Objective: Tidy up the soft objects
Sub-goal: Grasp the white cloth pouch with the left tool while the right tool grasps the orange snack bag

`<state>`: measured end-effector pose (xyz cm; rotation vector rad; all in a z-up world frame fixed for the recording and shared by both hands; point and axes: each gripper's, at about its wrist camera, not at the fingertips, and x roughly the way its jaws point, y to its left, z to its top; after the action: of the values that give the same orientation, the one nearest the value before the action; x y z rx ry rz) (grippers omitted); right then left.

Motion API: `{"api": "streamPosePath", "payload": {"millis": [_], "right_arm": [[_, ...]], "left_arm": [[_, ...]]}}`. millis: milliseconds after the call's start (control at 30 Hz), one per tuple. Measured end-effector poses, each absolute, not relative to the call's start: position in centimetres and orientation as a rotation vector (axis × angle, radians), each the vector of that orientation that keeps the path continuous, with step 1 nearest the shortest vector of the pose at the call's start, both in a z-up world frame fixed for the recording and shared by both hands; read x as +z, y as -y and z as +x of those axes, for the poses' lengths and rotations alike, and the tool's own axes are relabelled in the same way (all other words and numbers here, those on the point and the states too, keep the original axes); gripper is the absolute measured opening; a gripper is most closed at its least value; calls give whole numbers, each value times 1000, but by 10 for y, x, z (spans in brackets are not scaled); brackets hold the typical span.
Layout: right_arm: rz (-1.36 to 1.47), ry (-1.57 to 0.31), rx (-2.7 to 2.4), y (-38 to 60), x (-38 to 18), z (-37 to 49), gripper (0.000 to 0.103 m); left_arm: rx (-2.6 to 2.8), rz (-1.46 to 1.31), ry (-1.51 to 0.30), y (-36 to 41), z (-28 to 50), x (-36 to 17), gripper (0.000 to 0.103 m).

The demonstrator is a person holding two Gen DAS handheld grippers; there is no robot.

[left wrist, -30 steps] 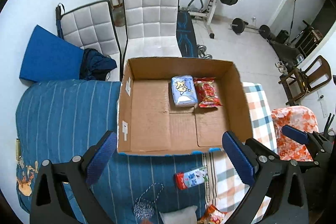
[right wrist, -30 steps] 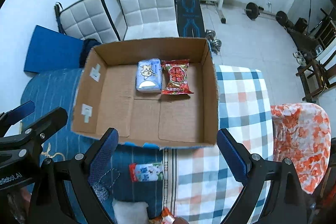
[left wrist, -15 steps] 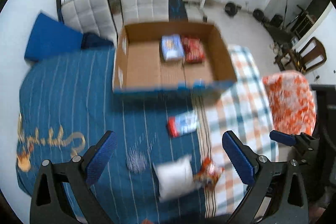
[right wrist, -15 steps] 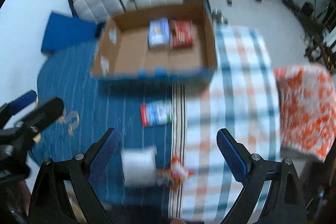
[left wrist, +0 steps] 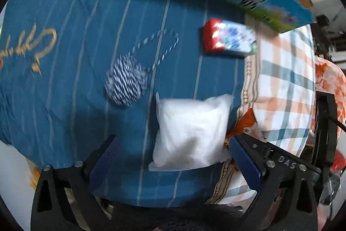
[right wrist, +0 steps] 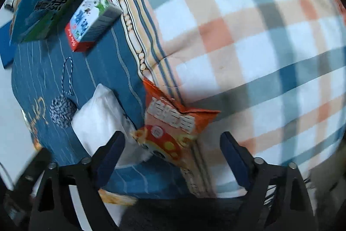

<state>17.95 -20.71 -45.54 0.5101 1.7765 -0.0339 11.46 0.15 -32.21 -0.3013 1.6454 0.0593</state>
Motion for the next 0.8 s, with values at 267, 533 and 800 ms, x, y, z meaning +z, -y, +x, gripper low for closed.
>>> {"api": "streamPosePath", "payload": {"millis": [267, 533, 800], "right_arm": [[349, -1853, 15, 199, -475, 177, 45], [105, -1870, -10, 229, -466, 186, 47], [174, -1875, -71, 243, -472, 180, 56]], "left_arm": [[69, -318, -1736, 14, 111, -360, 103], [13, -248, -1811, 46, 110, -402, 103], [4, -148, -1762, 61, 105, -412, 79]]}}
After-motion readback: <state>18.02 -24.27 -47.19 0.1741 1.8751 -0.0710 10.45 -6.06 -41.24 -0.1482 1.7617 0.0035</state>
